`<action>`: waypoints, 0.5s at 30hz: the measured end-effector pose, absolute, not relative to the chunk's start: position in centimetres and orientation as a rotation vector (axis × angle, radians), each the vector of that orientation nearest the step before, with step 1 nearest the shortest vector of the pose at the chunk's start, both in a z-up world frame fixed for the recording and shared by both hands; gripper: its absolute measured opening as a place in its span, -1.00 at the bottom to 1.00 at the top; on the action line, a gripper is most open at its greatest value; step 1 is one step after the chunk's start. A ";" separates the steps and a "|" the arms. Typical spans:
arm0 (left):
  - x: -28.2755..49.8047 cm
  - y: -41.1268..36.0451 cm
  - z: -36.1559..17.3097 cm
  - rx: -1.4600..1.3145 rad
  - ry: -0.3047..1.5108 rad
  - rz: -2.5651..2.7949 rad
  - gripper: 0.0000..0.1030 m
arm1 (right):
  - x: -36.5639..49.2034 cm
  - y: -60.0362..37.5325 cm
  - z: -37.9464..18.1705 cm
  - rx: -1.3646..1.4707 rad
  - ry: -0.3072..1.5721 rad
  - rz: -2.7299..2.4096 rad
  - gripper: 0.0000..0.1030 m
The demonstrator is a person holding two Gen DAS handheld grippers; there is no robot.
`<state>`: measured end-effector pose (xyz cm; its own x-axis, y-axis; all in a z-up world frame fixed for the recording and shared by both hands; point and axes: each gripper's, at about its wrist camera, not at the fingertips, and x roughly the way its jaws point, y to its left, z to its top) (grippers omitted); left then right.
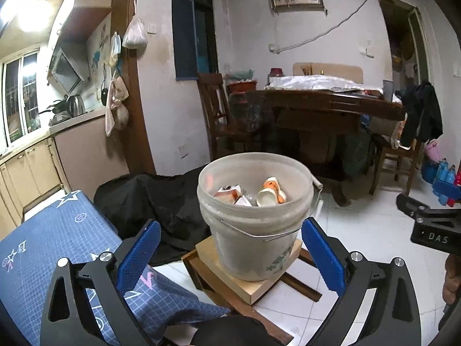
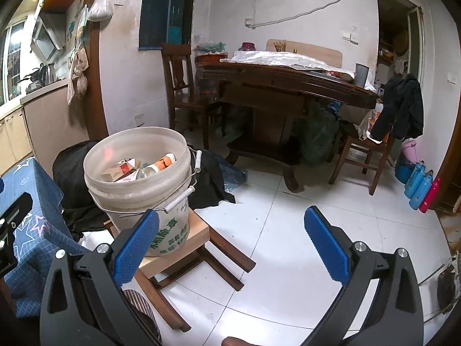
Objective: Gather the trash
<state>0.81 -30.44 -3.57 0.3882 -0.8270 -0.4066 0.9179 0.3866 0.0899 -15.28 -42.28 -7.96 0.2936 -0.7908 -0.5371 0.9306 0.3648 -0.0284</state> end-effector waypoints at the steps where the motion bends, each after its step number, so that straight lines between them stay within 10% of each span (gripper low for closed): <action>1: 0.8 -30.4 -3.5 0.321 0.311 -1.131 0.90 | -15.2 -42.2 -8.0 0.313 0.514 -1.169 0.89; 15: 0.7 -30.4 -3.4 0.339 0.316 -1.104 0.89 | -15.1 -42.3 -8.2 0.316 0.521 -1.165 0.89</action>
